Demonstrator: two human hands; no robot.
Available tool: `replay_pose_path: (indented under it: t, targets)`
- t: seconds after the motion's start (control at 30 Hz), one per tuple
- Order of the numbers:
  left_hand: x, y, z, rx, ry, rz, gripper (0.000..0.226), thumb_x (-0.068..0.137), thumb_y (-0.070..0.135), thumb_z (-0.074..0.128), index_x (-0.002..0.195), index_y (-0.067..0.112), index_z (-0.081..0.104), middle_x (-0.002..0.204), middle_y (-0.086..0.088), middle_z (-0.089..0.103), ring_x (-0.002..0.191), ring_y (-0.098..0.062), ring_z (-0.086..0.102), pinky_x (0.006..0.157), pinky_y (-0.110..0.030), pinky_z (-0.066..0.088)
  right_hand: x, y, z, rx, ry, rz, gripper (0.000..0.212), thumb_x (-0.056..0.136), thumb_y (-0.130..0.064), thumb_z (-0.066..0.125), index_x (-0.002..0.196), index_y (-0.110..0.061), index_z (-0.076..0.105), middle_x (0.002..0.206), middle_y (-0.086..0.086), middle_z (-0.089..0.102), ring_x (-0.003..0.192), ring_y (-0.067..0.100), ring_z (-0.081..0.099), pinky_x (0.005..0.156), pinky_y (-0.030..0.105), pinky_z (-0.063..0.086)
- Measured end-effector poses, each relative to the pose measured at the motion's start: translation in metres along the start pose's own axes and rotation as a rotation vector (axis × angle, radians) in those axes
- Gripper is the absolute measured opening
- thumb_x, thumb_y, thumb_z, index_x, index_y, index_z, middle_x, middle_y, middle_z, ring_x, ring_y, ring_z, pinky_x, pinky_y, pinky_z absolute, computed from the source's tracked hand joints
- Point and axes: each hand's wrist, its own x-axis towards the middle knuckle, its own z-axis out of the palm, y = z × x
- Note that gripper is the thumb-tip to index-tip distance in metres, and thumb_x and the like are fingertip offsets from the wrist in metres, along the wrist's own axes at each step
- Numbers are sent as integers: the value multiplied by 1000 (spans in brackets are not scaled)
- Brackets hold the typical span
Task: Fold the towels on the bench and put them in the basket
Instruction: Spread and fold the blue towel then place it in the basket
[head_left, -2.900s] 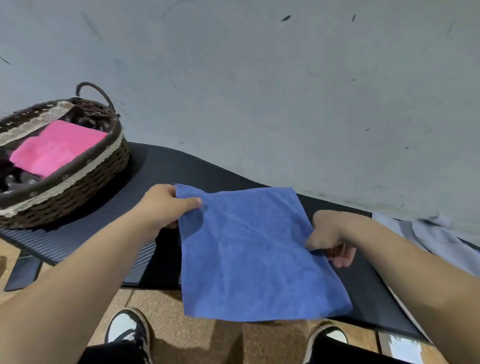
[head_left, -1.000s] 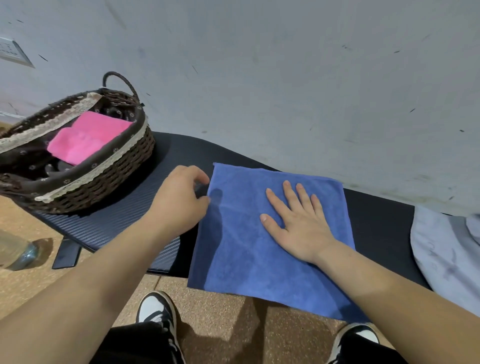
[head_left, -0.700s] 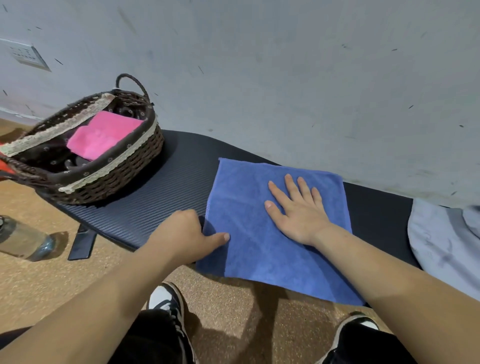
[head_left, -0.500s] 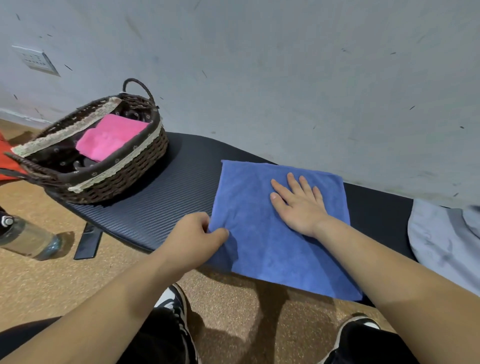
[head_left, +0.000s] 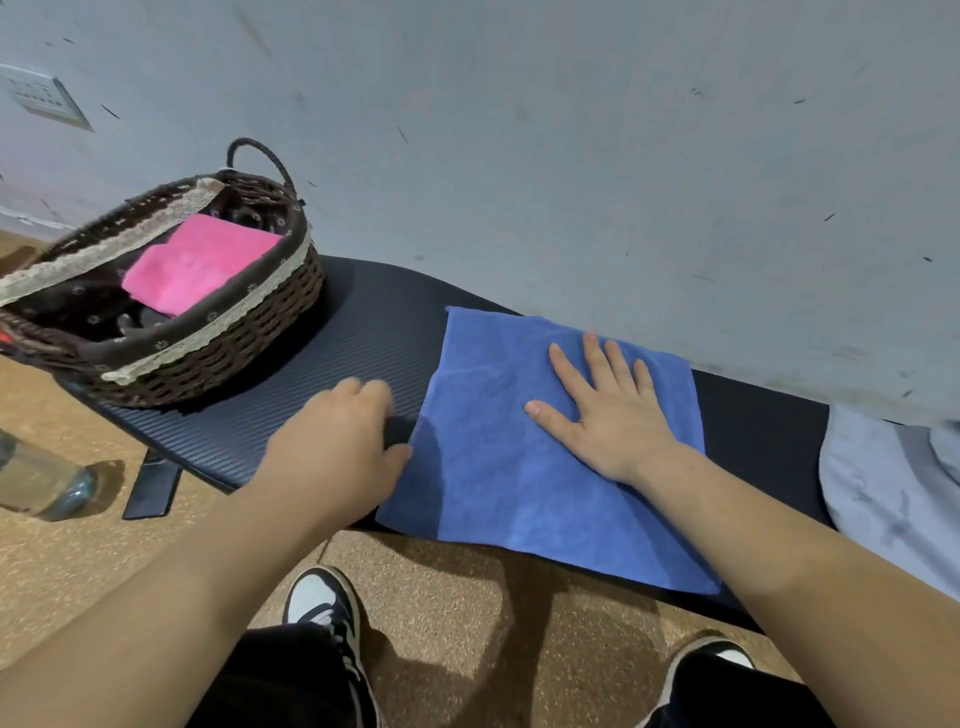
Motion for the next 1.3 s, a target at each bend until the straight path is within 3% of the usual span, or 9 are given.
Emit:
replay_pose_path:
  t: [0.33,0.47,0.53,0.63,0.77,0.93,1.07,1.17,1.3]
  targets:
    - [36,56,61,147,-186,392,92,89,81,11,165,32,-6,173,-3,-15,159,-29,-17,129,-51,-3,-57,-5,31,19,126,97,87,94,-71,6,166,-22,-2,173,7,-12,159,27,-17,128,47,-10]
    - [56,60,48,156,69,482,62,98,63,29,118,17,66,124,-9,60,122,-35,52,108,-47,39,-57,14,20,122,160,73,75,97,-65,9,165,-34,17,174,-1,-2,160,27,-8,129,49,-1]
    - [70,63,51,126,228,552,48,101,46,35,89,10,65,94,-7,58,92,-31,55,89,-43,47,-49,33,13,28,216,112,77,96,-62,5,160,-31,35,173,4,15,160,33,7,128,53,9]
    - [79,65,67,85,130,508,60,100,45,24,119,6,65,128,-15,62,117,-36,57,105,-44,45,-46,58,12,8,150,132,80,93,-63,0,163,-33,25,174,1,12,160,27,5,129,49,10]
    - [86,61,78,110,-31,427,85,93,70,3,166,27,9,173,-7,-2,160,-30,-2,130,-48,3,-46,61,17,25,115,153,79,92,-66,-2,165,-38,6,174,-1,-8,160,18,-11,129,44,-3]
    - [109,56,65,124,-109,457,96,81,84,-14,164,37,-6,173,-2,-15,159,-20,-16,129,-45,-8,-40,62,15,4,107,194,67,103,-62,8,165,-37,2,174,2,-9,159,18,-15,128,50,-7]
    - [79,51,57,178,-4,537,93,91,76,-2,165,25,17,174,-10,2,160,-31,-1,130,-49,4,-45,60,12,-107,210,185,66,107,-53,22,165,-23,21,172,16,11,160,31,3,126,56,-1]
    - [33,40,44,176,101,670,80,94,75,31,136,15,63,163,-15,39,150,-35,36,123,-50,30,-55,38,-3,-235,344,-66,41,99,-34,48,129,-9,62,141,20,53,131,42,52,105,55,43]
    - [-7,25,34,203,26,764,71,66,89,53,92,23,62,129,-1,60,109,-24,59,88,-40,52,-102,-12,-31,-5,55,-150,39,93,-63,54,88,-25,47,94,-6,47,92,21,54,72,38,46]
